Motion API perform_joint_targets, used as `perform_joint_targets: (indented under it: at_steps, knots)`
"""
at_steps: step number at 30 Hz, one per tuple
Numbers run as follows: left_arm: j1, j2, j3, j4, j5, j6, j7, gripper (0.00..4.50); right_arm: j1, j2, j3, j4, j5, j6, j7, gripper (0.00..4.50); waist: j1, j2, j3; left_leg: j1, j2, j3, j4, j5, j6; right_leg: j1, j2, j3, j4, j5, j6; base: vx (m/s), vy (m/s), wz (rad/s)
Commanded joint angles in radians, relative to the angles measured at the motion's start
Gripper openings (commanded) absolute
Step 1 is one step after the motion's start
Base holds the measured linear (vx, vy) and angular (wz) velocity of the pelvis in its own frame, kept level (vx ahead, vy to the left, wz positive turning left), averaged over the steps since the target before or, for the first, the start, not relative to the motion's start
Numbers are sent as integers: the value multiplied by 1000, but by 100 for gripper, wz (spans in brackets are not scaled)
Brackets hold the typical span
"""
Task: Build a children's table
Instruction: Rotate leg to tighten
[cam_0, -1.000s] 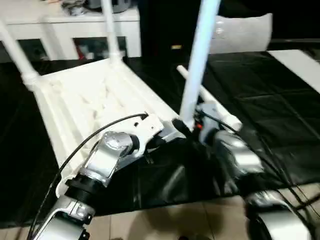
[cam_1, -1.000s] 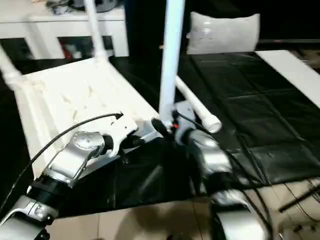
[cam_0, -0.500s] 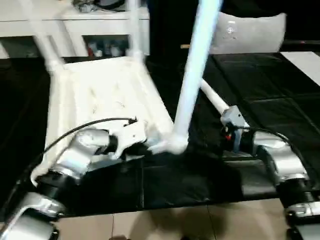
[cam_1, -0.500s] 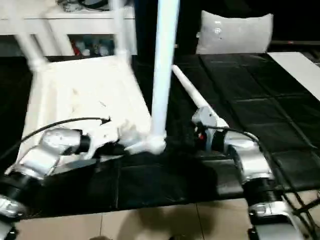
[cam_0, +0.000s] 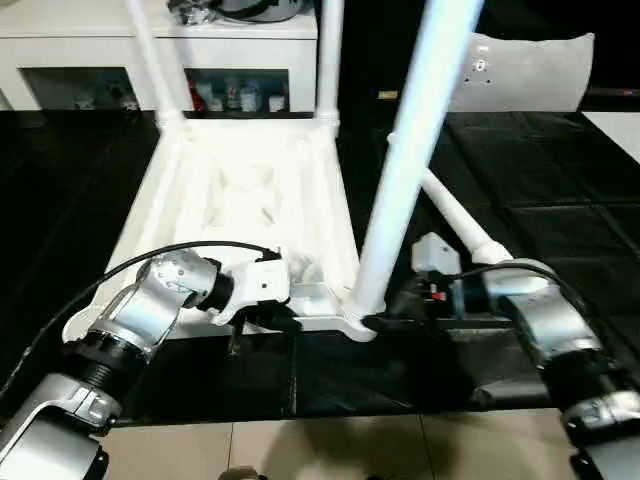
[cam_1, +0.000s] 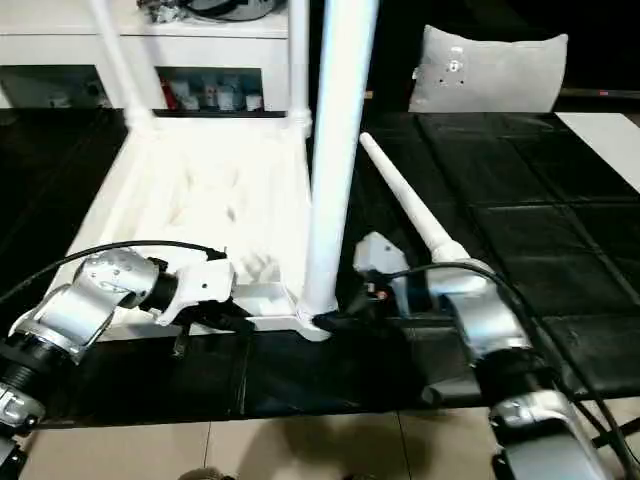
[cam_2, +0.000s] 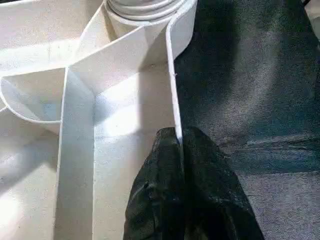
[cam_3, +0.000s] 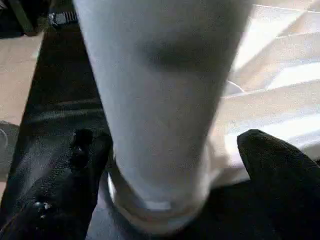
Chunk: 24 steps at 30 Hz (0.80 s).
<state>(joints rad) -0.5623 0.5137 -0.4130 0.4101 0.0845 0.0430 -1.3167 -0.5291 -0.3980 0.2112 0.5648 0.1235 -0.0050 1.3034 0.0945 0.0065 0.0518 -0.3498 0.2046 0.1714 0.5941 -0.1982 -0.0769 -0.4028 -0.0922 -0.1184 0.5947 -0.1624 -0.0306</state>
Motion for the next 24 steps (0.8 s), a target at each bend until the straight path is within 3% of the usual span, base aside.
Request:
perform_joint_targets:
  at_steps: [1,15,20,23,24]
  knots:
    - [-5,-18,-82,4,26,-29,-52,0,-14,-2,15,8,4,5,25,401,-6,4,-69,3,33,-2,-69,-186,44,57,-58,60,-62,-236,-212,0,0,0]
    - [7,-24,-67,14,14,-29,-54,0,6,4,20,4,19,22,55,291,-2,4,-69,2,33,-2,-70,-190,40,58,-58,60,-63,-242,-206,0,0,0]
    - [47,-61,-1,-39,-52,87,12,0,59,32,22,-61,49,118,34,274,-2,2,-69,0,34,-1,-70,-180,45,60,-57,60,-60,-234,-210,0,0,0]
    - [58,-88,31,-59,-61,162,79,0,61,72,24,-46,21,156,-58,271,-4,3,-64,4,34,-2,-74,-209,32,56,-59,59,-69,-312,-190,0,0,0]
    - [64,-107,51,-72,-66,201,123,0,54,106,18,-23,3,179,-135,271,-10,2,-57,4,31,-3,-76,-243,22,53,-59,57,-79,-386,-168,0,0,0]
